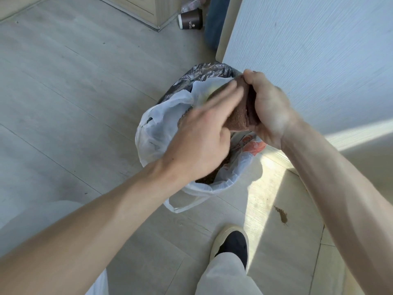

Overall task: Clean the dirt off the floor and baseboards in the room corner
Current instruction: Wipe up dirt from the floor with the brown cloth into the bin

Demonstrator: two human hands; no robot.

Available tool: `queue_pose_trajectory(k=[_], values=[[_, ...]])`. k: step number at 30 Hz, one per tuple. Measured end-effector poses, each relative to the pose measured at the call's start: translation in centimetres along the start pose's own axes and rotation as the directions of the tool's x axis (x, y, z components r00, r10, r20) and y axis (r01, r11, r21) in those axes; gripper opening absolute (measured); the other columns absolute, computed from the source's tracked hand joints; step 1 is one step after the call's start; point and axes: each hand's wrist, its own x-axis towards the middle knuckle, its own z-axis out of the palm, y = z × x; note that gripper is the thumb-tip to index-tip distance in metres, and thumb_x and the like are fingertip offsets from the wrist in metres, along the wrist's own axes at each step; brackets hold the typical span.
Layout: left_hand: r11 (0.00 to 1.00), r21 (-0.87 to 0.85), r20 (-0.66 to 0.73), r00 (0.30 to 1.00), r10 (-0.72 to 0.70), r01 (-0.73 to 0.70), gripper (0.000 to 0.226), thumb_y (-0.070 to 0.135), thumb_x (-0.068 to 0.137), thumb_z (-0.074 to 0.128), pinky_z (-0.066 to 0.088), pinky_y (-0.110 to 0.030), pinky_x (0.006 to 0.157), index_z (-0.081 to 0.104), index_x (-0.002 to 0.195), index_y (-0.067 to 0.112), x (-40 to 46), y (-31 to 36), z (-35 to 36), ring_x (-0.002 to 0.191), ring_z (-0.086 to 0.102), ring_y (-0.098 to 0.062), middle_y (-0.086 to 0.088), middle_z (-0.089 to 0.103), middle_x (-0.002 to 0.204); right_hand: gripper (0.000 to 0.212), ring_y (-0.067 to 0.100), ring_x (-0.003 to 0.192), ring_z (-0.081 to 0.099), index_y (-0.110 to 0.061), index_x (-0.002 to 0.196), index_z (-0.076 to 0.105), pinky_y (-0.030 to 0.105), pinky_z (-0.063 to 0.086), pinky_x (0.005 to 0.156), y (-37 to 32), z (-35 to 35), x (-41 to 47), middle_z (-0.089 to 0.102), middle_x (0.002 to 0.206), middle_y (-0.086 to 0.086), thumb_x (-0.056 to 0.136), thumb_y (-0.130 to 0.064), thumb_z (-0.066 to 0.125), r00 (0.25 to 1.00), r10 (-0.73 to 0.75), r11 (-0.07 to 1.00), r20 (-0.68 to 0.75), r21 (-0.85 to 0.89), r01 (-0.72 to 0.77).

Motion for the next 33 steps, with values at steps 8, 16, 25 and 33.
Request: queue_pose_trajectory(k=[8,16,25,33], values=[[1.0,0.001,0.002,1.0,-0.013,0.013,0.061,-0.009,0.083,0.045,0.055,-0.037,0.098,0.065,0.135,0.015,-0.1,0.3,-0.4,0.099,0.067,-0.014,0.011,0.073,0.113,0.037,0.023,0.069,0.07,-0.014,0.08,0.066,0.049,0.063,0.069,-0.1,-0.2,0.4,0.067,0.067,0.002,0.103,-0.039,0.051,0.997,-0.046,0.996,-0.053,-0.072,0.043],[0.986,0.152,0.143,0.986,-0.083,0.06,0.062,-0.007,0.087,0.046,0.049,-0.039,0.108,0.058,0.143,0.018,-0.1,-0.8,-0.2,0.121,0.062,-0.025,-0.007,0.065,0.138,0.046,0.022,0.067,0.065,-0.019,0.064,0.064,0.048,0.06,0.067,0.4,-0.2,0.9,0.063,0.063,0.001,0.1,-0.042,0.048,0.99,-0.103,0.984,-0.094,-0.152,0.088],[0.988,0.155,0.074,0.997,-0.036,0.024,0.082,-0.013,0.085,0.041,0.022,-0.021,0.124,0.031,0.161,0.015,0.1,-1.0,-1.1,0.152,0.028,-0.009,0.001,0.029,0.168,0.038,0.025,0.074,0.069,-0.016,0.083,0.065,0.044,0.06,0.069,-0.3,-1.4,0.8,0.067,0.08,0.007,0.101,-0.047,0.051,0.999,0.008,0.995,-0.047,0.096,-0.003],[0.911,0.413,0.295,0.947,-0.126,-0.008,0.072,-0.003,0.091,0.047,0.048,-0.035,0.101,0.028,0.159,0.011,-1.6,-1.2,0.0,0.14,0.046,-0.028,-0.009,0.029,0.166,0.029,0.035,0.095,0.076,0.004,0.117,0.064,0.053,0.064,0.074,-1.1,-2.0,-0.6,0.073,0.113,0.026,0.099,-0.018,0.066,1.0,0.025,1.0,0.015,-0.005,-0.025]])
